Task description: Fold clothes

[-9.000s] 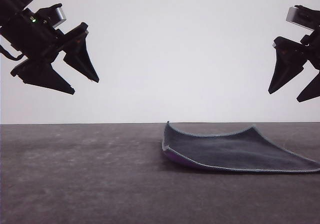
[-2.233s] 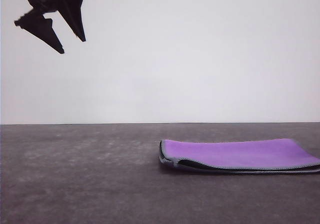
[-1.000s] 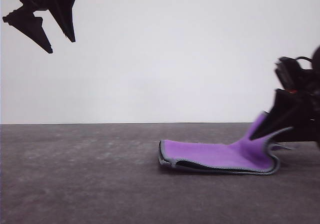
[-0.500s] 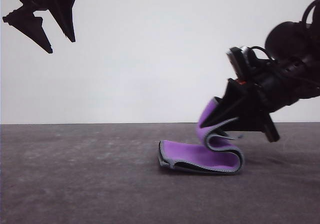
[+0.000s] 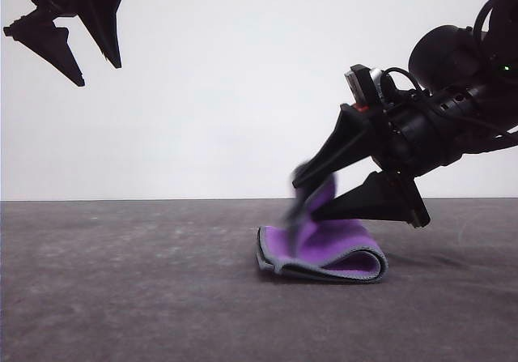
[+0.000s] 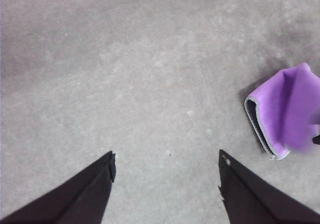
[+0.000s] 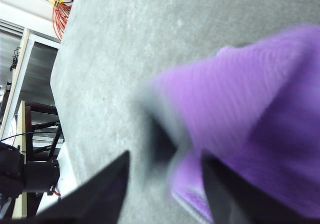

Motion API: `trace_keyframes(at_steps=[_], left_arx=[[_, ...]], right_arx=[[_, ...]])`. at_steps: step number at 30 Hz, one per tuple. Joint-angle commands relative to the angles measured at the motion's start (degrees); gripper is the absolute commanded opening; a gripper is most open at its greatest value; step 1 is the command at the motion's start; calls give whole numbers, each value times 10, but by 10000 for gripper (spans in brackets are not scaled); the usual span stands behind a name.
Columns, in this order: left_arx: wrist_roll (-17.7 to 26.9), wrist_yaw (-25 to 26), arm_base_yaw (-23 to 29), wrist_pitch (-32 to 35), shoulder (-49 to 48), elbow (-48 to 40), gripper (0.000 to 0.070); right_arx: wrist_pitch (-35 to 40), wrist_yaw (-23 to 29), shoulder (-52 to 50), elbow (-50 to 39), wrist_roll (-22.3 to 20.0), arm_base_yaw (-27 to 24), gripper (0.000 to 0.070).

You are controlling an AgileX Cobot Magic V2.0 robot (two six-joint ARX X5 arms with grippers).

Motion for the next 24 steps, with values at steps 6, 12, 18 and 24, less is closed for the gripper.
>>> trace_keyframes(at_steps=[6,12,18,24], left_arx=[[0,-3,0,-3,2,15,394],[2,-3,0,-17,2,15,394],[-1,-12,0,-18,-3,14,394],[-4,-52,0,-29,-23,14,394]], right_arx=[[5,-4,10,10,0,-2,341],[-3,-13,-8,10,-24,-27,349],[-43,27,-72,10,-57,-61,348],[-162,187,-189,10,-144,-97,348]])
